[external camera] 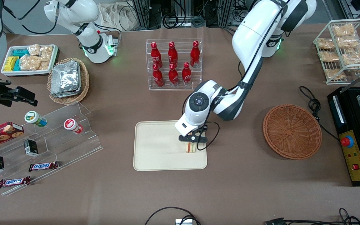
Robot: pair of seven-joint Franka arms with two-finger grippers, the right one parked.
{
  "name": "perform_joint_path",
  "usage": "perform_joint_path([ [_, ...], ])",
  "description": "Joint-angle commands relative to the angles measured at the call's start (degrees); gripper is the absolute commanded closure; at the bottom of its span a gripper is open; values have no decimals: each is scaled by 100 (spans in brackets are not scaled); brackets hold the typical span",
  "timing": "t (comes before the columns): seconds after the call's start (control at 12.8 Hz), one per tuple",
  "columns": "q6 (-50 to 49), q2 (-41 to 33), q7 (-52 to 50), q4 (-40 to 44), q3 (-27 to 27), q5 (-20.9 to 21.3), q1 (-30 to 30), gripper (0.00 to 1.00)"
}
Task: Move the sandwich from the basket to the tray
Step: 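Carry the held sandwich over to the white tray, then lower the sandwich onto the tray and open the left gripper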
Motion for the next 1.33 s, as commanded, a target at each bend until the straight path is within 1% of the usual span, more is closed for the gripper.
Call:
perform_joint_path([
  [0.0,-17,118,-77,213,78,-9,-85,57],
  [0.23,-17,171,-86,222,78,-9,-85,43],
  [0.31,-17,171,-86,222,78,-18,-85,32],
  [0.47,-17,153,-331,231,87,-18,-85,3],
  [0.55,-17,127,-411,231,87,-18,-76,0],
  [0.78,-113,-162,-788,301,105,-9,-59,0],
  [0.94,-376,-487,-1086,301,166,-9,3,0],
  [1.1,-648,-838,-1491,301,438,8,3,0],
  [1.25,-1035,-1138,-1510,301,657,8,3,0],
])
